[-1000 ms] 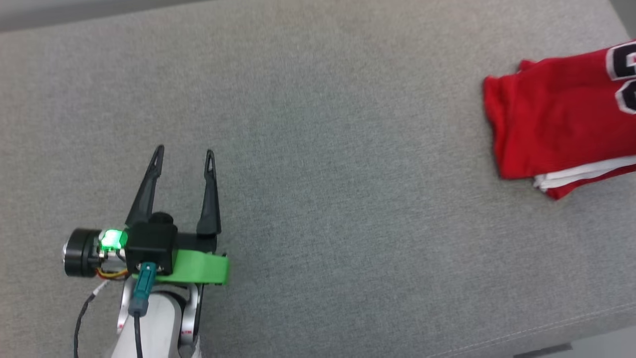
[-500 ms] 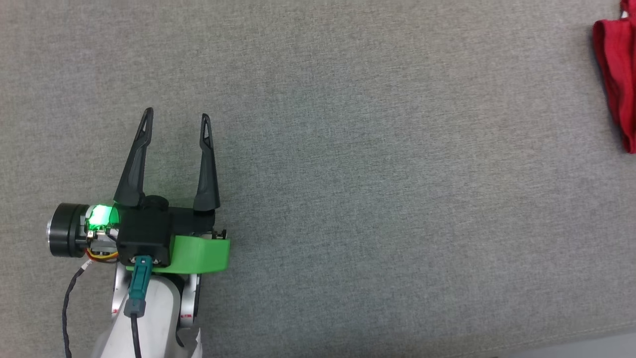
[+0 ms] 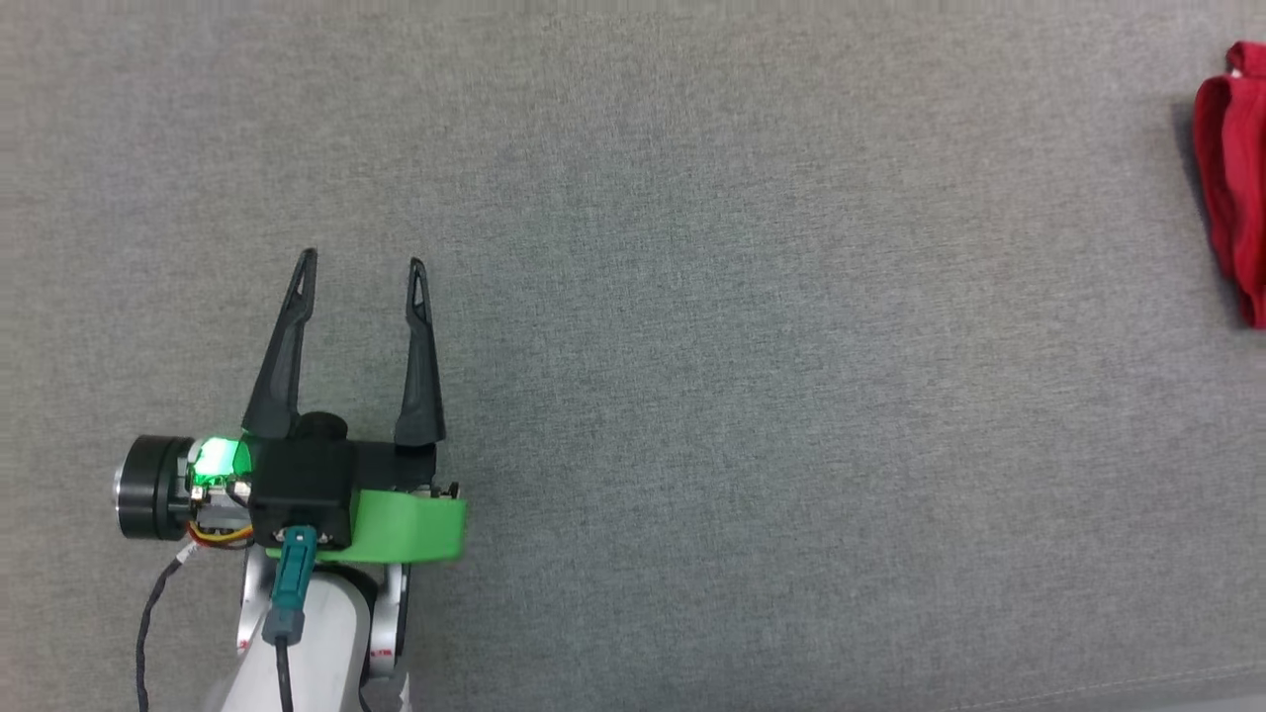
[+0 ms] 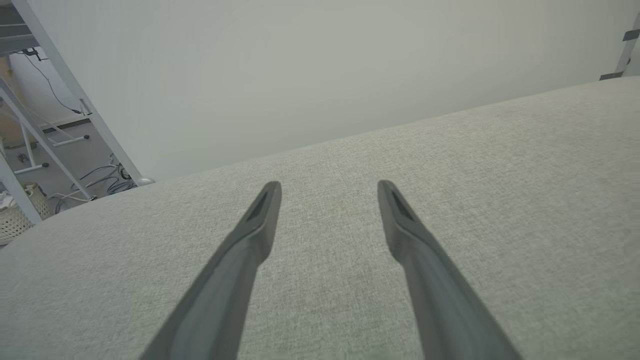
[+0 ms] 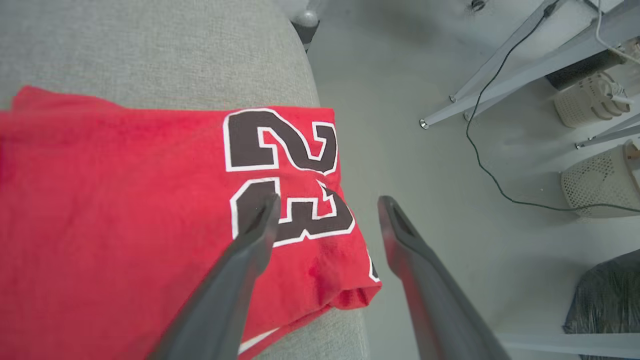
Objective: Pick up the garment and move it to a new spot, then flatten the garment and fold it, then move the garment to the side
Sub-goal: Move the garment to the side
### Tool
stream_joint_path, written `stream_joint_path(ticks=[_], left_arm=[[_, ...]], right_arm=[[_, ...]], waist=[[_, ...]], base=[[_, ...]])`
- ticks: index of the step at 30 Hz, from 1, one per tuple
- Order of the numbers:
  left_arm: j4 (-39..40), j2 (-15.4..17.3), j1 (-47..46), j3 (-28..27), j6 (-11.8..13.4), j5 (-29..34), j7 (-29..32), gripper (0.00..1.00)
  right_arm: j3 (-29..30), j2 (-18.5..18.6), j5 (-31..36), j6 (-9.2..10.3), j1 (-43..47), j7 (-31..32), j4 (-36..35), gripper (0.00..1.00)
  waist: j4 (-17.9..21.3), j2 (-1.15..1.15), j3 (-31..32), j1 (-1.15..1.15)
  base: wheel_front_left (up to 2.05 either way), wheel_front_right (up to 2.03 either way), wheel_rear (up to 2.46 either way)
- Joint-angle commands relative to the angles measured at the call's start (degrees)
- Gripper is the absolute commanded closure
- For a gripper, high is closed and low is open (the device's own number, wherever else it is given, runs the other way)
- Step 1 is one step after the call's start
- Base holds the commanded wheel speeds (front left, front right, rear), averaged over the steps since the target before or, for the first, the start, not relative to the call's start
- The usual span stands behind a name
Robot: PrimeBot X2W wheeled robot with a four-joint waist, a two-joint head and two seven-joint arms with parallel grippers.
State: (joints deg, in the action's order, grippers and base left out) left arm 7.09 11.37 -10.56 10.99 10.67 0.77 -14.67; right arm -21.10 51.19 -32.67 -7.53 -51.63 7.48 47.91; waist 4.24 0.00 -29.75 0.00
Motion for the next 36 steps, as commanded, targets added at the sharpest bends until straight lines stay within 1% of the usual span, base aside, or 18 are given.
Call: stream_joint_path(ticks=[1, 7, 10, 13, 17, 20, 24, 26, 28, 32, 36], left_arm=[[-0.43, 0.14, 1.2, 0.16, 0.4, -0.51, -0.33, 0.0], [-1.12, 0.25, 4.83, -0.28, 0.76, -1.72, -0.33, 0.0], [-1.42, 0.31, 6.54, -0.75, 0.86, -2.27, -0.33, 0.0], [-1.8, 0.2, 8.0, -1.12, 0.87, -2.77, -0.33, 0.0], [-2.63, 0.04, 9.62, -1.27, 0.49, -3.24, -0.33, 0.0], [-3.34, -0.05, 10.47, -1.48, 0.19, -3.49, -0.33, 0.0], [-4.12, -0.21, 11.32, -1.86, -0.15, -3.79, -0.33, 0.0], [-4.48, -0.34, 11.64, -1.99, -0.33, -3.88, -0.33, 0.0], [-4.76, -0.49, 11.85, -2.07, -0.57, -3.97, -0.33, 0.0], [-5.52, -0.82, 12.29, -2.31, -0.93, -4.12, -0.33, 0.0], [-6.5, -1.22, 12.46, -2.38, -1.38, -4.17, -0.33, 0.0]], right_arm=[[-0.4, -0.24, 0.39, 0.04, 1.61, -2.34, -0.77, 0.0], [1.98, -1.34, 1.79, 0.04, 4.52, -13.65, -6.24, 0.0], [4.79, -3.9, 2.84, 0.04, 6.46, -18.77, -10.68, 0.0], [7.9, -6.96, 5.06, 0.04, 9.38, -21.13, -16.22, 0.0], [13.55, -12.33, 8.66, 0.04, 14.71, -22.27, -24.86, 0.0], [16.79, -17.87, 12.01, 0.04, 19.73, -22.43, -32.82, 0.0], [19.16, -25.42, 15.88, 0.04, 27.26, -22.45, -42.24, 0.0], [19.44, -28.6, 17.38, 0.04, 30.78, -22.46, -45.35, 0.0], [19.27, -31.4, 19.25, 0.04, 34.21, -22.46, -47.46, 0.0], [18.85, -36.71, 21.04, 0.04, 40.62, -22.46, -48.85, 0.0], [19.96, -40.78, 21.91, 0.04, 46.37, -22.47, -49.59, 0.0]], waist=[[0.06, 0.0, 5.53, 0.0], [0.07, 0.0, 11.23, 0.0], [-0.2, 0.0, 13.79, 0.0], [-0.68, 0.0, 15.97, 0.0], [-1.6, 0.0, 18.45, 0.0], [-2.26, 0.0, 19.98, 0.0], [-3.08, 0.0, 21.6, 0.0], [-3.55, 0.0, 22.25, 0.0], [-4.0, 0.0, 22.75, 0.0], [-4.86, 0.0, 23.82, 0.0], [-5.74, 0.0, 24.82, 0.0]], base=[[0.0, 0.0, 0.0], [0.0, 0.0, 0.0], [0.0, 0.0, 0.0], [0.0, 0.0, 0.0], [0.0, 0.0, 0.0], [0.0, 0.0, 0.0], [0.0, 0.0, 0.0], [0.0, 0.0, 0.0], [0.0, 0.0, 0.0], [0.0, 0.0, 0.0], [0.0, 0.0, 0.0]])
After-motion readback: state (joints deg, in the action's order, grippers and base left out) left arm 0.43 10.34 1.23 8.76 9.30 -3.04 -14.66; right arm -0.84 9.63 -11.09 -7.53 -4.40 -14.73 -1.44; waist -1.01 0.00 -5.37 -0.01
